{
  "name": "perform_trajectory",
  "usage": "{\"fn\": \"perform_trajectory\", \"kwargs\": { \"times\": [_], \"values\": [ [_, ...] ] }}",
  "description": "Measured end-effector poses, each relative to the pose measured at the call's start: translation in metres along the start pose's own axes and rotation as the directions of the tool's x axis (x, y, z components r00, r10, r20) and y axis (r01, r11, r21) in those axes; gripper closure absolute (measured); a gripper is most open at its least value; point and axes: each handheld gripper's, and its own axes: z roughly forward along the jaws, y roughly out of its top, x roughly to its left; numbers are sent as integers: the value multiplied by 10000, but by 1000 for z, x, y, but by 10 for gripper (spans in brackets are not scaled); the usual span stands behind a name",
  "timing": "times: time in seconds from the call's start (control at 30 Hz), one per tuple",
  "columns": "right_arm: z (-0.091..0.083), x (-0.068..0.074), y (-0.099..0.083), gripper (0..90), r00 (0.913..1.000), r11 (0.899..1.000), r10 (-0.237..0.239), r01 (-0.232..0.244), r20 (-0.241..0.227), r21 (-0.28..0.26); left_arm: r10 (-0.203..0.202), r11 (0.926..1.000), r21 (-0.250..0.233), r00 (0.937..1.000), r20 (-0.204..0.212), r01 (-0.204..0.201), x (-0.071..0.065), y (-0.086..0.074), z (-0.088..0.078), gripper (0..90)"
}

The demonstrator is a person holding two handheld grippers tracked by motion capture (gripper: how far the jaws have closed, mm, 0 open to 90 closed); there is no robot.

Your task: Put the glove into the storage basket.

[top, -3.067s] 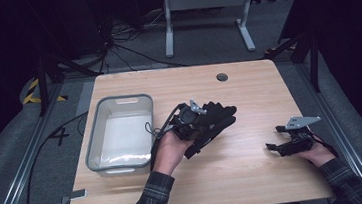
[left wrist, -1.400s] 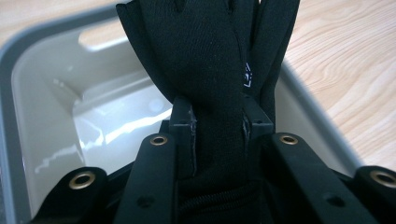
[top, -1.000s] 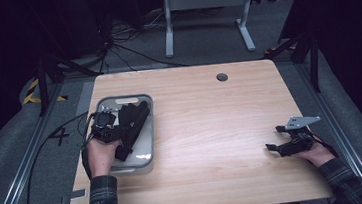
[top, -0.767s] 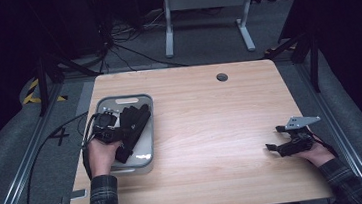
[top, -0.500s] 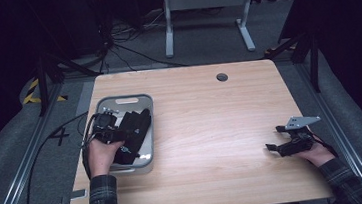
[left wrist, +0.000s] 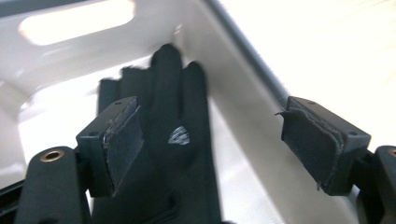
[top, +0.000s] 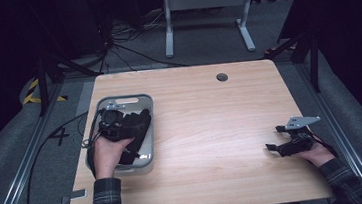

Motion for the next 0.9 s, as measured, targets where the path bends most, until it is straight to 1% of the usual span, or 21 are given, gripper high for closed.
{"fn": "perform_trajectory", "kwargs": {
  "times": [0.03, 0.07, 0.1, 0.13, 0.17, 0.23, 0.3, 0.43, 0.47, 0.53, 0.6, 0.7, 0.83, 0.9],
  "values": [
    [0, 0, 0, 122, 10000, 10000, 0, 0, -2, 1, 48, 10000, -71, 10000, 49, -47, -5, 2, 0, 206],
    [0, 0, 0, 122, 10000, 10000, 0, 0, -2, 1, 48, 10000, -71, 10000, 49, -47, -5, 2, 0, 200],
    [0, 0, 0, 122, 10000, 10000, 1, -1, 6, -3, 130, 9998, -134, 9999, 101, -128, -9, 4, 0, 200],
    [0, 0, 0, 122, 10000, 10000, 2, -2, -4, 0, 293, 9994, -200, 9994, 202, -289, -16, 7, 1, 188],
    [0, 0, 0, 122, 10000, 10000, 2, -2, -4, 0, 293, 9994, -200, 9994, 202, -289, -16, 7, 1, 180],
    [0, 0, 0, 122, 10000, 10000, 4, -4, -6, 1, 420, 9987, -307, 9988, 269, -412, -25, 10, 2, 171],
    [0, 0, 0, 122, 10000, 10000, 4, -4, -9, 2, 489, 9979, -448, 9979, 432, -470, -34, 12, 3, 167],
    [0, 0, 0, 121, 10000, 10000, 6, -6, -10, 3, 812, 9956, -516, 9945, 662, -779, -51, 15, 6, 162],
    [0, 0, 0, 122, 10000, 10000, 5, -5, -12, -1, 868, 9954, -474, 9933, 762, -833, -57, 16, 8, 160],
    [0, 0, 0, 121, 10000, 10000, 5, -5, -10, 0, 1006, 9939, -550, 9898, 1006, -954, -67, 18, 12, 153],
    [0, 0, 0, 121, 10000, 10000, 0, 0, -7, 2, 1145, 9922, -618, 9871, 1123, -1081, -77, 18, 17, 151],
    [0, 0, 0, 121, 10000, 10000, 3, -3, -7, 2, 1446, 9886, -619, 9806, 1327, -1374, -92, 19, 25, 147],
    [0, 0, 0, 121, 10000, 10000, 4, -4, -7, 4, 1667, 9854, -601, 9743, 1514, -1593, -109, 16, 38, 127],
    [0, 0, 0, 121, 10000, 10000, 4, -4, -14, 1, 1816, 9830, -555, 9700, 1617, -1748, -120, 13, 44, 121]
  ]
}}
